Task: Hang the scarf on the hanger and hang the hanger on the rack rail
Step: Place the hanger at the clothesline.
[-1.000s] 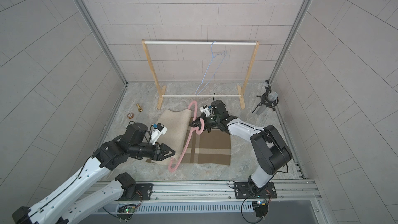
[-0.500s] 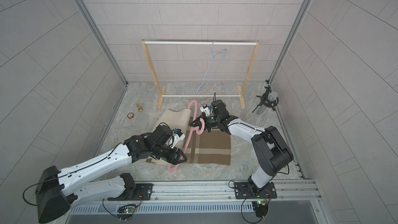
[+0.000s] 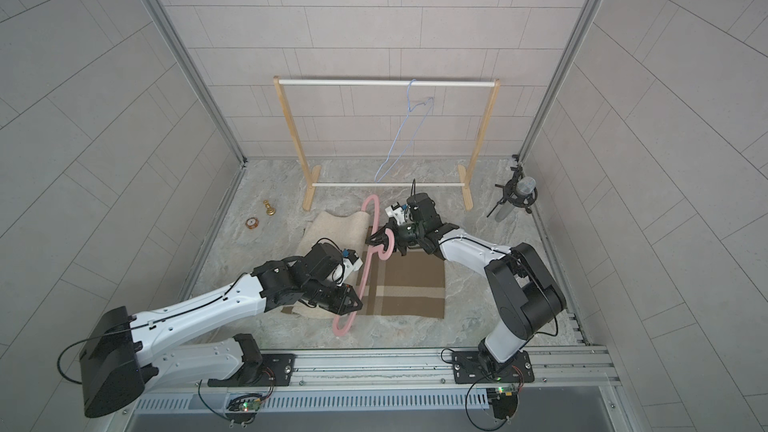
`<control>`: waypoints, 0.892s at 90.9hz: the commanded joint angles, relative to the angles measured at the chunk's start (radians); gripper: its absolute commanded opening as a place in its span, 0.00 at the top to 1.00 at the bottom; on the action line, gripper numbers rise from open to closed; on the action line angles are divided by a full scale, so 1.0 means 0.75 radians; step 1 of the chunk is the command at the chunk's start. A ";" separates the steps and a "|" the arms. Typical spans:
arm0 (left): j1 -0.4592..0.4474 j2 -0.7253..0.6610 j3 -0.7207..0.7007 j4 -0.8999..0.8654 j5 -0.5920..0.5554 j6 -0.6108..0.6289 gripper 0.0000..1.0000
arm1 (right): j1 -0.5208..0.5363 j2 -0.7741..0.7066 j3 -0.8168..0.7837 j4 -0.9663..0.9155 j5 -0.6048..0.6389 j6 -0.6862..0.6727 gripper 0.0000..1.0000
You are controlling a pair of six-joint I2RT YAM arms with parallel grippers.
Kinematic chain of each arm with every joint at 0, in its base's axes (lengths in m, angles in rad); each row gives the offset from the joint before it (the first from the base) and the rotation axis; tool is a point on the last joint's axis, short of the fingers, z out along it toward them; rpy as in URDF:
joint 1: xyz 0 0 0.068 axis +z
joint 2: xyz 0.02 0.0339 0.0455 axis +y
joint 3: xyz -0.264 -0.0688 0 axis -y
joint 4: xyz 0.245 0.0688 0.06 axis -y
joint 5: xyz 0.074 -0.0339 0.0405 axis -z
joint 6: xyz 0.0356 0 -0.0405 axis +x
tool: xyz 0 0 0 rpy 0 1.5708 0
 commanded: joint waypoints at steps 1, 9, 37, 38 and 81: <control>-0.012 0.000 -0.003 0.098 0.021 -0.053 0.89 | 0.005 -0.059 -0.006 0.004 0.060 -0.053 0.98; -0.011 -0.025 -0.001 0.099 -0.003 -0.083 0.93 | -0.003 -0.086 0.005 -0.076 0.089 -0.111 0.93; -0.012 -0.220 -0.028 0.157 0.033 -0.334 1.00 | -0.168 -0.316 -0.060 -0.287 0.206 -0.256 0.47; -0.011 -0.227 -0.026 0.155 0.032 -0.344 1.00 | -0.177 -0.333 -0.061 -0.297 0.209 -0.262 0.45; 0.239 -0.461 0.284 0.098 0.102 -0.541 1.00 | -0.596 -0.765 -0.114 -0.769 0.281 -0.596 0.22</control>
